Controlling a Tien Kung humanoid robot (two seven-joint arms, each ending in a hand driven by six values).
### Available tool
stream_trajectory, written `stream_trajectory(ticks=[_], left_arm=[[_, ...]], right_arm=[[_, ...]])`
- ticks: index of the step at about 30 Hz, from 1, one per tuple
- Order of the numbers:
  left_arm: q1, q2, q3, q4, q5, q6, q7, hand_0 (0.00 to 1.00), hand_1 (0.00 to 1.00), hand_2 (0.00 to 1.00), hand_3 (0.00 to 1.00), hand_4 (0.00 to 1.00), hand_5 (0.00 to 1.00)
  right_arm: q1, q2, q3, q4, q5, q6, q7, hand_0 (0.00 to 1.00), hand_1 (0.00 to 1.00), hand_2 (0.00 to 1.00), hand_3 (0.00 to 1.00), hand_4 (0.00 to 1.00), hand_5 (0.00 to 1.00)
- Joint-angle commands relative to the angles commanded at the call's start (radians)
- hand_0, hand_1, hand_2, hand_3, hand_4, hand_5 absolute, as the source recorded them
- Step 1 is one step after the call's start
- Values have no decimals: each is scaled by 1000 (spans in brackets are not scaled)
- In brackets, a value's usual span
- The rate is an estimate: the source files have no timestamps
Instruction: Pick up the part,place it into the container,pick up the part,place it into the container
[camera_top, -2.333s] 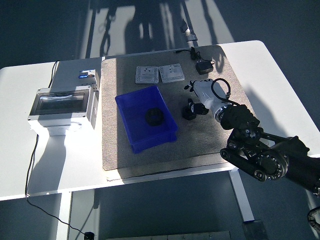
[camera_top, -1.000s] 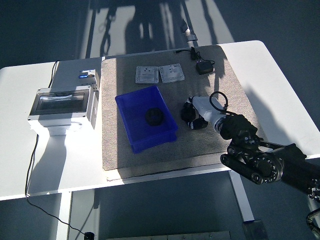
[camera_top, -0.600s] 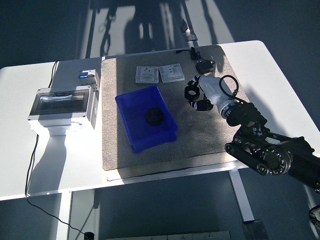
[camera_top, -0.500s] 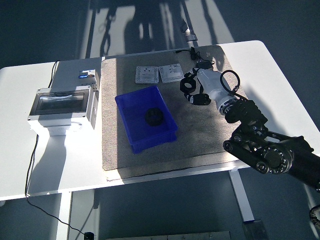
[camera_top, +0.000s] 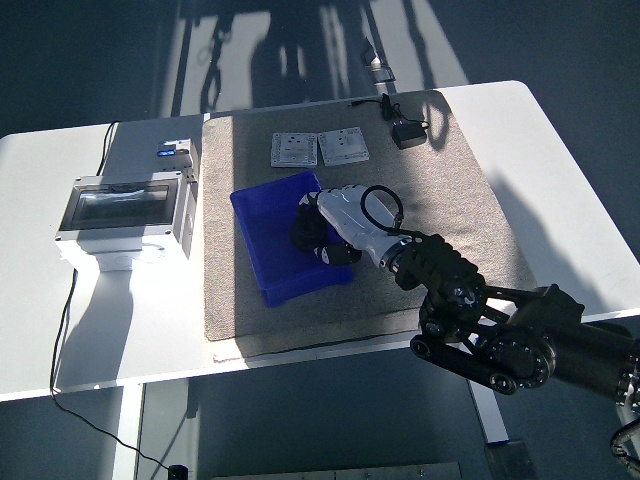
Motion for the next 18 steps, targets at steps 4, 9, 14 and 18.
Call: stream_trajectory(ticks=[4,9,14,18], left_arm=[[-3,0,-13,0,23,-4,2,673,665,625,393,397,610],[-3,0,-24,0,34,-5,3,673,664,623,392,403,598],[-4,1,-29,0,38,-4,2,672,663,623,392,402,596],[-1,-3,-25,0,15,6,-4,672,664,624,392,404,593]], right_arm=[[-3,2,5,0,-43,1,-8,998,998,998,998,707,379],[-10,-1,14,5,-26,-30,17,998,998,998,998,742,451],[-66,-21,79,7,125,-141,120,998,998,998,998,747,451],[-146,-57,169,17,276,-214,227,998,967,942,922,751,463]])
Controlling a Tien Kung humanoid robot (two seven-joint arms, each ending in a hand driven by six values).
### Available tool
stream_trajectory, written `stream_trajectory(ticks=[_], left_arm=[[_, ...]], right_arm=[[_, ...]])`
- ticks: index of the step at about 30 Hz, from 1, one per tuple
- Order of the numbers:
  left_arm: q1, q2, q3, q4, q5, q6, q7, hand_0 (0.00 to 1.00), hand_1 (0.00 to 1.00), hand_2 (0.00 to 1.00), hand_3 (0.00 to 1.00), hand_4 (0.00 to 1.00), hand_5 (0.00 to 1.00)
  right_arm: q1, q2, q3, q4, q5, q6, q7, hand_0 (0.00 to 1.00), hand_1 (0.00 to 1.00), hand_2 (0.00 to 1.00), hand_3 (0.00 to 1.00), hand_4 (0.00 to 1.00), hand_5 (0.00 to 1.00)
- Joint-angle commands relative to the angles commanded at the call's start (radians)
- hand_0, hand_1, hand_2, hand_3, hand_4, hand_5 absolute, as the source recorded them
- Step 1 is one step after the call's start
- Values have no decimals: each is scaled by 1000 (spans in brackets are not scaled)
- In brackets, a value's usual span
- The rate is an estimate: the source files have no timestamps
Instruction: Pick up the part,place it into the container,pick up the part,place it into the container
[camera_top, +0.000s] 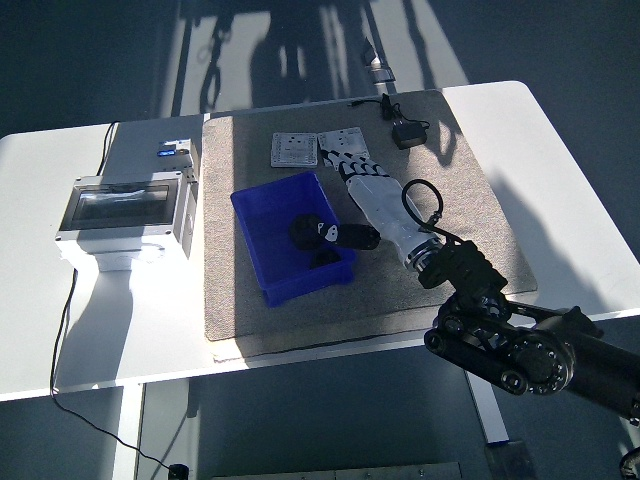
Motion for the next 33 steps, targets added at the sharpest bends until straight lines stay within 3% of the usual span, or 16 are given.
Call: stream_trajectory(ticks=[5,6,9,11,12,17,18,20,23,28,30,33], left_arm=[[4,-4,-18,0,-10,19,-9,672,664,624,392,404,593],[3,-6,-20,0,-7,21,-11,671,662,622,387,403,593],[5,-11,-18,0,-10,26,-13,671,662,622,387,403,593],[9,-15,-16,0,-19,29,-15,671,662,622,387,403,593],[11,-16,-14,0,-25,31,-16,670,662,620,386,405,590],[18,-16,-3,0,-58,46,-28,670,662,620,386,405,590],[20,-16,1,0,-66,50,-31,668,661,616,381,411,584],[27,-12,29,0,-100,60,-41,668,661,616,381,411,584],[52,-5,96,0,-175,90,-82,668,661,616,381,411,584],[96,-5,194,0,-303,137,-139,668,660,616,383,419,578],[109,-7,216,0,-348,145,-147,664,659,624,390,443,578],[122,-12,225,0,-403,142,-135,664,659,624,390,443,578]], right_arm=[[-100,-25,110,-29,178,4,166,998,967,942,922,751,463],[-125,-29,136,-29,220,18,207,808,660,670,644,746,483],[-190,-44,203,2,334,53,316,808,660,670,644,746,483],[-239,-63,252,40,404,49,379,808,660,670,644,746,483],[-261,-75,273,58,432,44,404,708,372,587,581,778,568],[-392,-148,387,150,611,46,540,708,372,587,581,778,568],[-421,-161,409,168,648,55,564,627,246,383,509,918,770],[-476,-173,451,201,714,70,606,627,246,383,509,918,770],[-557,-165,511,248,793,70,635,627,246,383,509,918,770],[-662,-142,584,302,853,91,625,610,249,384,495,930,804],[-698,-128,615,323,853,111,605,599,291,436,508,938,809],[-716,-96,661,347,829,145,568,599,291,436,508,938,809]])
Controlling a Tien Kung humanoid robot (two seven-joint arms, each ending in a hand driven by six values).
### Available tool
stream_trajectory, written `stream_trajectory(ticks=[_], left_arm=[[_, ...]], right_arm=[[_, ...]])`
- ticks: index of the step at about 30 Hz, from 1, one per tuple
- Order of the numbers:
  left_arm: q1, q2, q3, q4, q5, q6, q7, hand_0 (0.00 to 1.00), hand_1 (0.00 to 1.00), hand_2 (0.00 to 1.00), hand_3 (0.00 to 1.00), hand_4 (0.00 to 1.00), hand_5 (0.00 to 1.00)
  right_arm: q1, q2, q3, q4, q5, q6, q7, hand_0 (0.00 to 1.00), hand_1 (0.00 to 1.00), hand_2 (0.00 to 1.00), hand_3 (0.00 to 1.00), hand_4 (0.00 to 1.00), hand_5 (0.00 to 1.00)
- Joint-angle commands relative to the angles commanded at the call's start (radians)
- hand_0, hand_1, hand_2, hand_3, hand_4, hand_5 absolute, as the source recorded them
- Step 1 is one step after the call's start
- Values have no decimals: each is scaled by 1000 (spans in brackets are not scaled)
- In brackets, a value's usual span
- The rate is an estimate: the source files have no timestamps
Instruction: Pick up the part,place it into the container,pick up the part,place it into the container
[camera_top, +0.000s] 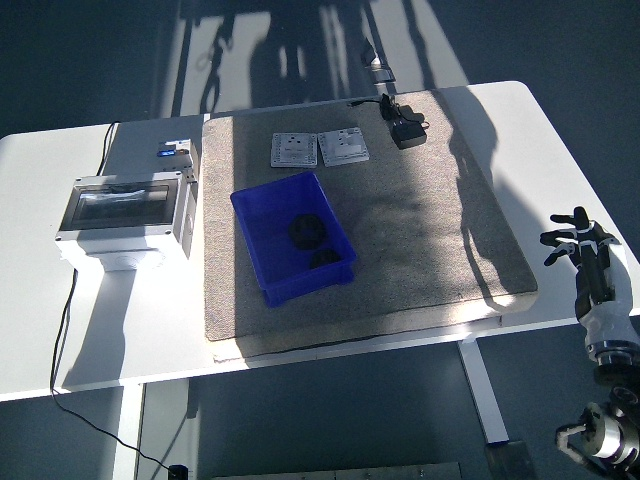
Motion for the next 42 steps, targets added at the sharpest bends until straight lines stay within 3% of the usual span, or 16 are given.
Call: stream_trajectory(ticks=[2,3,8,9,14,15,17,23,31,38,39,42], left_arm=[[7,-8,-9,0,-18,-17,34,664,659,624,390,443,578],[9,-11,-15,0,-25,-27,54,668,664,646,422,464,600],[15,-23,-24,0,-87,-76,149,668,664,646,422,464,600],[16,-26,-32,0,-107,-86,168,676,676,689,502,534,774],[17,-35,-79,0,-169,-108,214,676,676,689,502,534,774],[15,-36,-87,0,-165,-108,213,631,644,679,729,583,886],[11,-37,-95,0,-152,-107,201,631,644,679,729,583,886],[-6,-33,-84,0,-92,-50,90,628,636,636,730,606,897],[-28,-28,-93,0,-57,-14,6,641,648,639,720,625,915],[-44,-16,-123,0,-20,2,-21,638,647,636,702,648,915],[-45,-15,-127,0,-15,2,-21,637,645,630,678,649,912],[-48,-11,-135,0,-9,4,-20,637,645,630,678,649,912]], right_arm=[[11,21,16,3,-21,27,-30,599,291,436,508,938,809],[19,30,18,2,-26,40,-43,651,466,608,547,951,821],[51,47,-11,-7,-26,90,-84,651,466,608,547,951,821],[56,46,-20,-9,-24,96,-88,759,638,695,614,961,833],[89,34,-61,-16,-18,105,-95,759,638,695,614,961,833],[100,29,-70,-16,-17,104,-95,809,732,765,707,965,840],[123,20,-85,-16,-16,101,-95,809,732,765,707,965,840],[187,3,-103,-16,-6,84,-90,831,758,793,741,971,852],[195,-4,-97,-28,38,68,-76,838,767,799,747,973,856],[211,-7,-118,-34,173,65,-56,840,767,798,744,977,858],[213,-7,-119,-34,191,63,-55,819,720,770,716,974,854],[214,-6,-120,-36,228,59,-52,819,720,770,716,974,854]])
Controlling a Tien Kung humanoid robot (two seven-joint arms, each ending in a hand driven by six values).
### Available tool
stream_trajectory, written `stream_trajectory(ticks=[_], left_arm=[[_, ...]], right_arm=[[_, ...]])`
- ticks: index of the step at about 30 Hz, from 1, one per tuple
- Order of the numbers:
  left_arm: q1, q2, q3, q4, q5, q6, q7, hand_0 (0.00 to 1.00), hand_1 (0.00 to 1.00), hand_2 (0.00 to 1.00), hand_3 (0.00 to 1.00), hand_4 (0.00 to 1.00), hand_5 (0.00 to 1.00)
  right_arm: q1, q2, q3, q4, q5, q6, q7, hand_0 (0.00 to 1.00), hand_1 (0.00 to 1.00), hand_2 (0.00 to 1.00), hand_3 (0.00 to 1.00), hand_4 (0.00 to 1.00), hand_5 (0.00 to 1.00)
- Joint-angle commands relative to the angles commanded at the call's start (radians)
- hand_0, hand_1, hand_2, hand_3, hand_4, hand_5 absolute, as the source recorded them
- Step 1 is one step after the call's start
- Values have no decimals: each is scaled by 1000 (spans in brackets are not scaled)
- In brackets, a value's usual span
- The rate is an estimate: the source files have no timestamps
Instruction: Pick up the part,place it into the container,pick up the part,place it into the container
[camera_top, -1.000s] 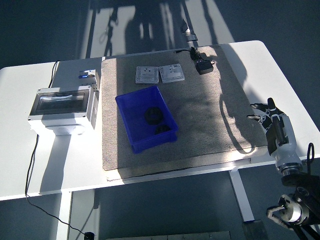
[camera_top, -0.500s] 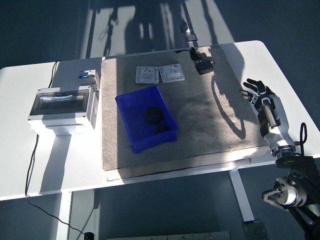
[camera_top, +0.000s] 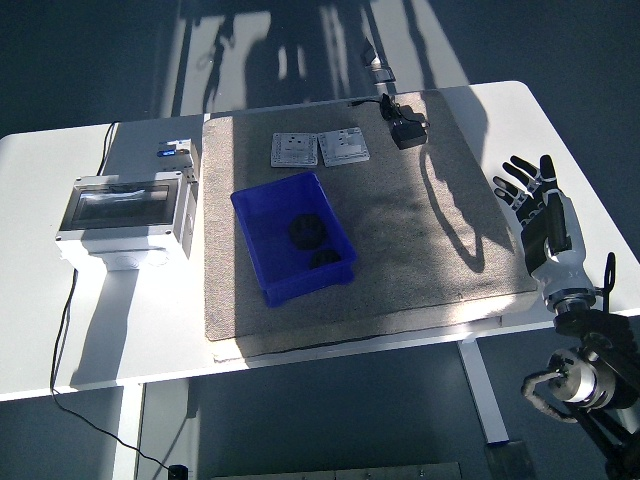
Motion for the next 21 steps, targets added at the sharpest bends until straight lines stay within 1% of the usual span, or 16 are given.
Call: stream_trajectory(ticks=[2,3,8,9,12,14,15,18,20,21], left_arm=[[-1,2,-2,0,-2,1,1,637,645,630,678,649,912],[-1,2,-2,0,-4,1,1,637,641,624,667,649,908],[-1,4,-5,0,-4,-1,7,637,641,624,667,649,908],[-1,4,-6,0,-2,-2,8,635,639,623,662,648,904],[0,3,-11,0,10,-3,7,635,639,623,662,648,904],[2,2,-12,0,18,-4,8,635,639,623,662,648,904],[2,2,-13,0,23,-5,10,632,638,622,656,647,901],[6,2,-25,0,51,-8,22,632,638,622,656,647,901],[7,4,-32,0,68,-10,31,632,638,622,656,647,901],[8,6,-37,0,78,-12,37,632,637,607,642,648,899]], right_arm=[[-2,1,-1,-2,16,-1,2,819,720,770,716,974,854],[-2,1,-2,-3,22,-1,3,732,599,693,675,970,844],[-2,5,-10,-6,37,-1,2,732,599,693,675,970,844],[-2,5,-11,-7,39,0,2,735,602,691,661,967,829],[-3,5,-25,-12,84,24,-16,735,602,691,661,967,829],[-6,6,-37,-18,117,55,-45,735,602,691,661,967,829],[-9,7,-41,-20,124,68,-59,742,609,691,660,953,661],[-20,9,-49,-23,128,96,-100,742,609,691,660,953,661],[-25,10,-53,-22,120,104,-121,742,609,691,660,953,661],[-27,10,-54,-22,113,108,-133,744,601,686,647,918,407]])
